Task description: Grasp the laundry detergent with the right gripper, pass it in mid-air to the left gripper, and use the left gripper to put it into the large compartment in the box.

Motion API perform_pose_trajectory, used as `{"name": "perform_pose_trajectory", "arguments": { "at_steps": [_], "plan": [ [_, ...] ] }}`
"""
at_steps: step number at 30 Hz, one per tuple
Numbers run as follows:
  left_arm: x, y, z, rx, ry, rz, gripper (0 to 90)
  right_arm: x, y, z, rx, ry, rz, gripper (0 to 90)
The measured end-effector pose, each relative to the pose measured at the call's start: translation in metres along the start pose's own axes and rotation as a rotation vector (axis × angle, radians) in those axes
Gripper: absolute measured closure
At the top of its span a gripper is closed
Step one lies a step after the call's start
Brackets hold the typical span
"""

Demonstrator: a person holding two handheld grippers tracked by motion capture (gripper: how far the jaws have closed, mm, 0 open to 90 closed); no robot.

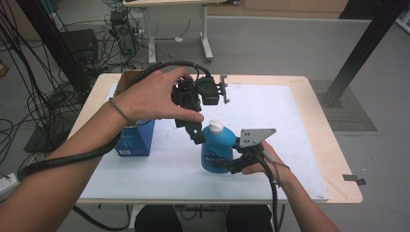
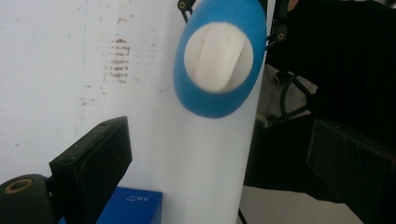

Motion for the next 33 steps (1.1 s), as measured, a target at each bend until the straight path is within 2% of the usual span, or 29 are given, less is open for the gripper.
{"name": "perform_pose_trajectory", "arguments": {
  "at_steps": [5, 8, 13, 17, 22, 33],
  "plan": [
    [-0.005, -0.012, -0.007, 0.025, -0.014, 0.034, 6.6, 0.004, -0.002, 0.001, -0.007, -0.026, 0.003, 42.1],
    [-0.006, -0.017, -0.009, 0.049, -0.005, 0.044, 6.7, 0.006, -0.003, 0.001, -0.012, -0.039, 0.012, 42.1],
    [-0.002, -0.029, -0.014, 0.097, 0.003, 0.092, 6.7, 0.008, -0.004, 0.0, -0.024, -0.062, 0.022, 42.1],
    [0.004, -0.039, -0.02, 0.121, -0.023, 0.136, 6.6, 0.01, -0.005, -0.001, -0.035, -0.079, 0.023, 42.1],
    [0.004, -0.043, -0.022, 0.133, -0.034, 0.14, 6.6, 0.011, -0.005, 0.0, -0.04, -0.088, 0.016, 42.1],
    [0.003, -0.044, -0.022, 0.122, -0.037, 0.121, 6.5, 0.012, -0.005, 0.0, -0.045, -0.094, 0.014, 42.1]
  ]
}}
Point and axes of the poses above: each handheld gripper's, and its own axes: x roughly forward along the jaws, y roughly out of its underside, z roughly to its left, the point moved 7 cm from there along x, roughly forward along the jaws, and after that the axes turned 3 degrees about -x, right-handed, at the moved point
